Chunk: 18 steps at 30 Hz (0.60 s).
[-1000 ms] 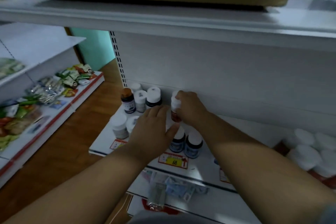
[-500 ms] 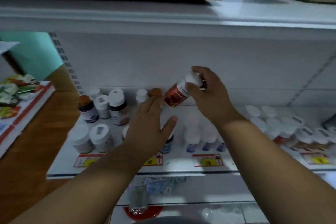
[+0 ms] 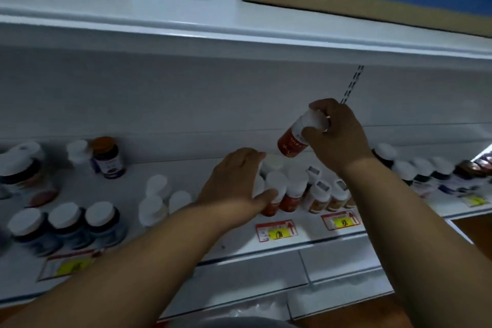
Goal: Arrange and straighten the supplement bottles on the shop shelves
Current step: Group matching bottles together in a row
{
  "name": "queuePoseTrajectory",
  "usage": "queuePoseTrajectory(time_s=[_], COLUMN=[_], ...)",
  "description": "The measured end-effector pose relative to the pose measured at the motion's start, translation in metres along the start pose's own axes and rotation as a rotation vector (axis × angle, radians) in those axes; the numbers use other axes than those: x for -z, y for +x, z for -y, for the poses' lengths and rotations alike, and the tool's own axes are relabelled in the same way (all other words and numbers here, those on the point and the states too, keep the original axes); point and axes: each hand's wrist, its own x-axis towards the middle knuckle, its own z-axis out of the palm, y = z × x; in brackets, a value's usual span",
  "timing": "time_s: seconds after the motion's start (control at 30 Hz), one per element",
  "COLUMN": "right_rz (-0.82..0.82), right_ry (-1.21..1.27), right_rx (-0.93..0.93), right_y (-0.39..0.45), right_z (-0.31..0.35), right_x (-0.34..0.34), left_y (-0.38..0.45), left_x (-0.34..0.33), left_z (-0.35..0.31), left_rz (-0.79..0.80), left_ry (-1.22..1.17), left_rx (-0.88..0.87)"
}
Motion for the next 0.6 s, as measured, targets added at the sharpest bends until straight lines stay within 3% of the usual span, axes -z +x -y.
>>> queuePoseTrajectory(time_s=[0.13, 0.33, 0.6], right_rz=[0.119, 0.396, 0.497], right_ry=[0.007, -0.054, -0.083], right_rx=[0.031, 0.086, 0.103], right_y=[0.013, 0.013, -0.003], right_z=[-0.037, -0.066, -0.078], right_x=[-0.013, -0.062, -0.089], left_y=[0.032, 0.055, 0.051], left_x=[-0.023, -0.046, -0.055], left_z=[-0.008, -0.011, -0.014], left_rz=[0.031, 0.211, 0.107], left_ry=[0.131, 0.335, 0.452], left_rx=[0.053, 0.089, 0.120])
